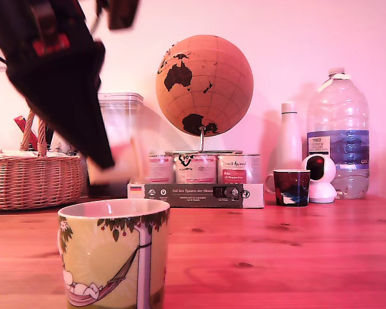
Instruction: Pick up the coffee capsules on the table and drop them inside the coffee cup
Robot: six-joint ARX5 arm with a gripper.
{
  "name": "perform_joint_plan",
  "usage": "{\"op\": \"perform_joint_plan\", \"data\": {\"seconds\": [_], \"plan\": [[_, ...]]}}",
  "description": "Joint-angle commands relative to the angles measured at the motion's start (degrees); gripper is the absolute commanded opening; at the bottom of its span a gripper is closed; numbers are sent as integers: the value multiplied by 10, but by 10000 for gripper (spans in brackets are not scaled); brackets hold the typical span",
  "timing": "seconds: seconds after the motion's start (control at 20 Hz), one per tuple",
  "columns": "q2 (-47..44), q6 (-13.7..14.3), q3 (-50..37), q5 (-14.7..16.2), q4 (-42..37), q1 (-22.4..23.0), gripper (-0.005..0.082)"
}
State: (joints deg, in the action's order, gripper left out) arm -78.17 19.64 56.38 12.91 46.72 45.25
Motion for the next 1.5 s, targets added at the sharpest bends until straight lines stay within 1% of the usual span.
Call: {"op": "perform_joint_plan", "data": {"seconds": [0.0, 0.35, 0.55, 0.7, 0.75, 0.8, 0.85, 0.9, 0.95, 1.05, 1.1, 1.4, 1.45], "plan": [[-3, -1, 2, 0, -1, 6, 195], [-2, -2, 2, 2, -6, 6, 195], [-2, -2, 2, 13, -8, 6, 195], [-2, -2, 2, 12, -11, 6, 197], [-2, -2, 2, 12, -13, 6, 224], [-2, -2, 2, 13, -15, 6, 310], [-2, -3, 2, 10, -19, 6, 451], [-2, -3, 2, 0, -25, 6, 561], [-2, -3, 2, -1, -25, 6, 610], [-2, -3, 2, -1, -24, 6, 614], [-2, -22, 2, -1, -23, 6, 614], [-1, -23, 2, 0, -17, 6, 594], [-1, -23, 3, 0, -17, 6, 561]]}}
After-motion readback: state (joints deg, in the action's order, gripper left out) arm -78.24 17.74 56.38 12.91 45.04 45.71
